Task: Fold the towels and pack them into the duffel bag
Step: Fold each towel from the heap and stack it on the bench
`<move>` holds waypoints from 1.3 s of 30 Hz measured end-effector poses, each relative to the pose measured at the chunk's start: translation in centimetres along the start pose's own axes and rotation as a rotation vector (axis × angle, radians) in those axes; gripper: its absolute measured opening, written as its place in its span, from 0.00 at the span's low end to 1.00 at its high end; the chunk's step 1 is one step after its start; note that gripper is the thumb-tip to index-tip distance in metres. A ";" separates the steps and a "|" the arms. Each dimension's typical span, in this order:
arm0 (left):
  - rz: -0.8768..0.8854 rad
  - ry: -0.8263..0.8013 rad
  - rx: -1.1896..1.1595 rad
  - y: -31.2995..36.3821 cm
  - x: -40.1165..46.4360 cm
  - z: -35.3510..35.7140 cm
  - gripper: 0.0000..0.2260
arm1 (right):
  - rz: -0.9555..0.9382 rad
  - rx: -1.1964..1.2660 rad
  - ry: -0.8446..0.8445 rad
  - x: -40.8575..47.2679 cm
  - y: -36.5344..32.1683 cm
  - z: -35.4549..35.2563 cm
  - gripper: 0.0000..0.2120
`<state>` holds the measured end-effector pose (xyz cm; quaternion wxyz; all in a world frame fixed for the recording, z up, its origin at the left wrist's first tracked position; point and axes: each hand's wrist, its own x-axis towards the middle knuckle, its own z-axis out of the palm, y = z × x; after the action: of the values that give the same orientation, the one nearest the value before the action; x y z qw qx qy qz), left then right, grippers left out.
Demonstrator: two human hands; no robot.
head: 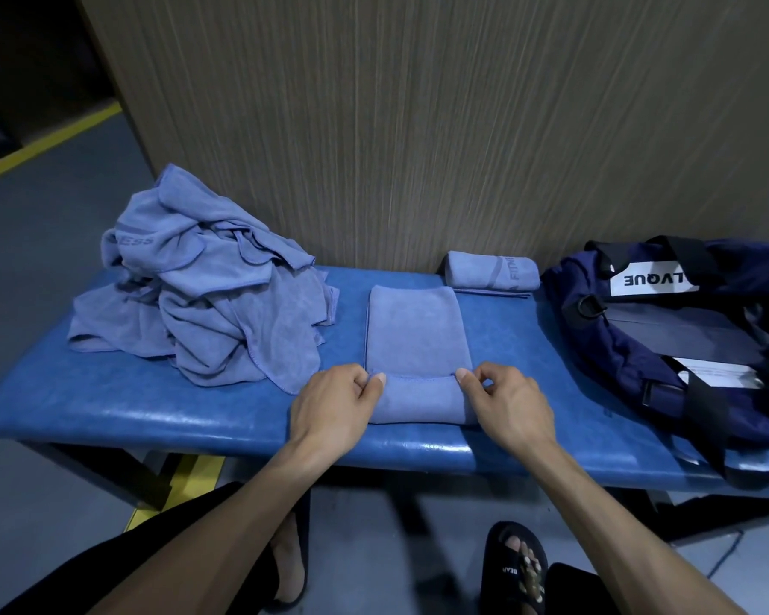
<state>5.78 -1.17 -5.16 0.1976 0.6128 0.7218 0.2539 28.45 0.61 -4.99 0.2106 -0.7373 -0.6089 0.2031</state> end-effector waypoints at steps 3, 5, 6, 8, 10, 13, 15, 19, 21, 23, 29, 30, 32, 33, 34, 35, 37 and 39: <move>0.032 0.025 0.088 0.2 0.0 0.3 0.20 | 0.011 -0.017 0.010 -0.1 -0.2 0.0 0.21; 0.121 0.068 0.208 0.1 -0.2 0.4 0.18 | 0.014 -0.038 0.025 -0.2 -0.4 -0.1 0.21; 0.171 0.101 0.251 0.1 -0.3 0.5 0.16 | 0.011 -0.053 0.032 -0.2 -0.5 -0.1 0.21; 0.271 0.200 0.286 -0.1 -0.3 0.5 0.12 | -0.005 -0.078 0.040 -0.4 -0.8 0.0 0.20; 0.409 0.293 0.293 -0.5 0.1 0.7 0.08 | -0.016 -0.095 0.049 -0.6 -0.9 0.2 0.20; 0.762 0.238 0.305 -1.6 1.1 1.4 0.15 | -0.013 -0.099 0.044 -0.7 -1.1 0.1 0.19; 0.887 0.173 0.322 -2.2 1.5 1.5 0.18 | -0.019 -0.107 0.045 -0.7 -1.2 0.0 0.17; 0.882 0.159 0.242 -3.1 1.6 1.2 0.15 | -0.164 -0.208 0.116 -1.0 -1.0 0.1 0.10; 0.858 0.107 0.190 -3.2 1.1 0.8 0.15 | -0.380 -0.322 0.240 -0.8 -0.4 0.4 0.07; 0.787 0.024 0.135 -3.2 0.5 0.4 0.15 | -0.615 -0.486 0.288 -0.4 0.4 0.8 0.08; 0.773 -0.122 0.154 -3.7 0.3 -0.4 0.21 | -0.879 -0.477 0.155 -0.2 2.0 -0.3 0.12; 0.779 -0.113 0.155 -3.7 0.3 -0.3 0.20 | -0.866 -0.456 0.090 -0.4 2.1 -0.8 0.13; 0.793 -0.093 0.174 -3.6 0.3 -0.3 0.19 | -0.821 -0.433 -0.041 -0.6 2.4 -1.7 0.19; 0.799 -0.084 0.181 -3.5 0.3 -0.3 0.19 | -0.799 -0.430 -0.082 -0.6 2.5 -2.0 0.23; 0.800 -0.081 0.185 -3.4 0.2 -0.3 0.19 | -0.781 -0.425 -0.102 -0.7 2.5 -2.1 0.24; 0.795 -0.085 0.190 -3.3 0.1 -0.3 0.20 | -0.769 -0.414 -0.105 -0.7 2.6 -1.9 0.24; 0.784 -0.102 0.197 -3.2 -0.1 -0.4 0.21 | -0.763 -0.411 -0.079 -0.8 2.4 -1.6 0.21; 0.772 -0.122 0.176 -3.0 -0.1 -0.7 0.20 | -0.752 -0.431 -0.051 -0.8 2.0 -1.5 0.21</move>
<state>3.04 -1.74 -6.49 0.0771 0.8675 0.4444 0.2097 30.78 -0.66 -4.88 0.0963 -0.4860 -0.8687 -0.0014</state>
